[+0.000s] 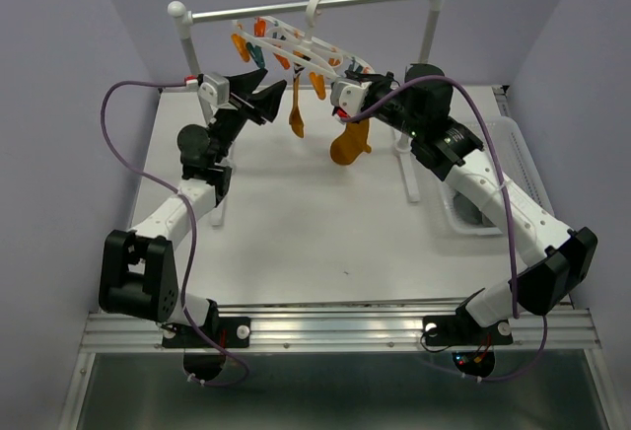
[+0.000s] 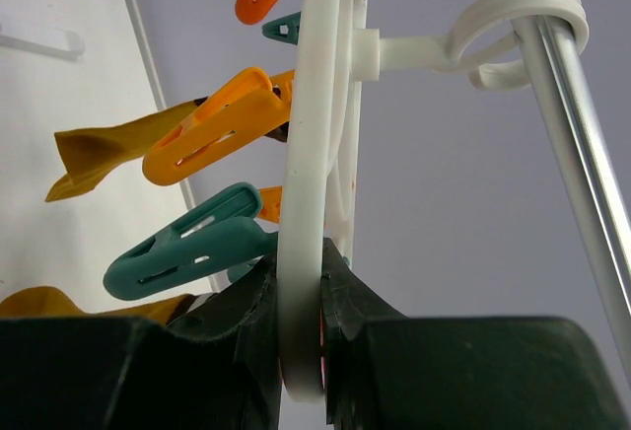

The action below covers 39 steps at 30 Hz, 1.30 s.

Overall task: Clip the socks to the hanger
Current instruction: Open the clamp at the hanger.

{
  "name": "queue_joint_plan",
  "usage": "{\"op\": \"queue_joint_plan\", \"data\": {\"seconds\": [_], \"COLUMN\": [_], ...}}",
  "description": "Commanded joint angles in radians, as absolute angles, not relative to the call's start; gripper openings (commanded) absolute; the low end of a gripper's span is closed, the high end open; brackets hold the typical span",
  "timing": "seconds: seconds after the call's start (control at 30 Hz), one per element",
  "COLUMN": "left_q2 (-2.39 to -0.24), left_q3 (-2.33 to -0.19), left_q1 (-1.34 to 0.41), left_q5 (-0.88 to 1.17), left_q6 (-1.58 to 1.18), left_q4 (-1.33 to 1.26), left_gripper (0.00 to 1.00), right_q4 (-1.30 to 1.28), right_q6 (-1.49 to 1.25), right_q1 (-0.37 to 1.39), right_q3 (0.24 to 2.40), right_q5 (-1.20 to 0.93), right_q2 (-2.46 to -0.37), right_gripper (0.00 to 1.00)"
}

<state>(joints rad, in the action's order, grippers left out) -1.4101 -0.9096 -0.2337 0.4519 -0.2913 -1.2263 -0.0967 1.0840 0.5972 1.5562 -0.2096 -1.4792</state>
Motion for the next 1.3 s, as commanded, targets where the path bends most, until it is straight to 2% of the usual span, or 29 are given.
{"op": "queue_joint_plan", "data": {"seconds": [0.0, 0.8, 1.27], "left_q2": [-1.431, -1.491, -1.456], "left_q3": [-0.979, -1.085, -1.118], "left_q1": [-0.23, -0.232, -0.31], "left_q5": [0.422, 0.468, 0.278], "left_q6": [-0.245, -0.281, -0.155], "left_q4": [-1.244, -1.264, -1.141], "left_gripper": [0.67, 0.68, 0.69], "right_q4": [-0.089, -0.084, -0.078], "right_q6": [1.055, 1.051, 1.043], "right_q1": [0.592, 0.592, 0.592], "right_q3": [1.546, 1.571, 1.58], "right_q5": [-0.186, -0.199, -0.209], "right_q2": [-1.44, -1.468, -1.479], "right_gripper": [0.02, 0.02, 0.02]}}
